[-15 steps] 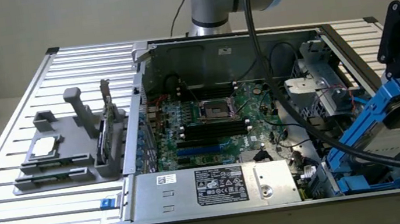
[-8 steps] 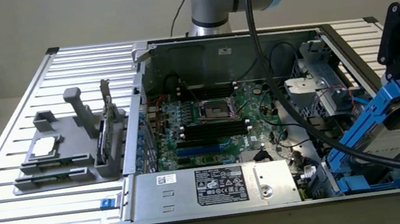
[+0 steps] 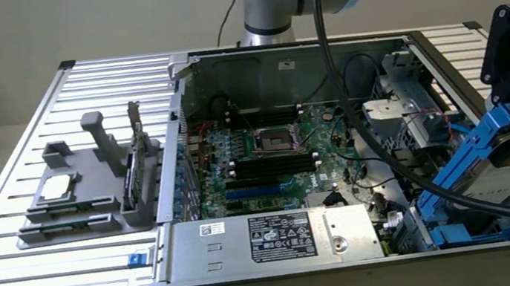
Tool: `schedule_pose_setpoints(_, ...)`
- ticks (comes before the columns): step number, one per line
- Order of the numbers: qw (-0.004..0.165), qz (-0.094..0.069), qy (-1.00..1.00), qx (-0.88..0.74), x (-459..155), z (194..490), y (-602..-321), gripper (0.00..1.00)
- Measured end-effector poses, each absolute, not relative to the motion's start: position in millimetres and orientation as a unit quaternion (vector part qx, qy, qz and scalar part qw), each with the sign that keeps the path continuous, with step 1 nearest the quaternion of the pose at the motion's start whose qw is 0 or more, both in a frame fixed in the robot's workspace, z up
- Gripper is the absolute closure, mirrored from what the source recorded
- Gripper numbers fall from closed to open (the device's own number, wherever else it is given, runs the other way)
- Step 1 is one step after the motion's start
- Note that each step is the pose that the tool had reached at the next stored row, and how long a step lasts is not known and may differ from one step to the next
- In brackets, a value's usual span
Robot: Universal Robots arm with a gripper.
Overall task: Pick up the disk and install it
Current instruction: 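Insert the disk into the insertion slot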
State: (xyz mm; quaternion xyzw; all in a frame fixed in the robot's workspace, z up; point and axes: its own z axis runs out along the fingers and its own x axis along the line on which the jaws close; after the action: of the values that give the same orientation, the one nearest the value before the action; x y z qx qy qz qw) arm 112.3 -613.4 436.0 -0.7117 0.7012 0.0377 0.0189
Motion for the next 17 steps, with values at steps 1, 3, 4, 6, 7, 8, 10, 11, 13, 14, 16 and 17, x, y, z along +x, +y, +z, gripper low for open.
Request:
schedule_pose_setpoints(1,0.019,0.038,0.701,-0.712,112.4,436.0,-613.5,0.67)
schedule_pose_setpoints(3,0.019,0.038,0.700,-0.712,112.9,436.0,-614.0,0.67)
schedule_pose_setpoints(4,0.019,0.038,0.700,-0.713,113.0,436.0,-614.2,0.67)
schedule_pose_setpoints(6,0.019,0.038,0.700,-0.713,113.1,436.1,-614.6,0.67)
schedule_pose_setpoints(7,0.019,0.038,0.700,-0.713,113.1,436.1,-614.9,0.67)
schedule_pose_setpoints(8,0.019,0.038,0.700,-0.713,113.1,436.1,-615.1,0.67)
schedule_pose_setpoints(10,0.019,0.038,0.700,-0.713,113.1,436.0,-615.6,0.67)
schedule_pose_setpoints(11,0.019,0.038,0.699,-0.713,113.1,435.9,-615.8,0.67)
schedule_pose_setpoints(13,0.019,0.038,0.699,-0.714,113.1,435.6,-616.0,0.67)
schedule_pose_setpoints(14,0.019,0.038,0.699,-0.714,113.1,435.2,-616.1,0.67)
schedule_pose_setpoints(16,0.019,0.037,0.698,-0.715,113.2,434.3,-616.2,0.67)
schedule_pose_setpoints(17,0.019,0.037,0.697,-0.716,113.2,433.8,-616.1,0.67)
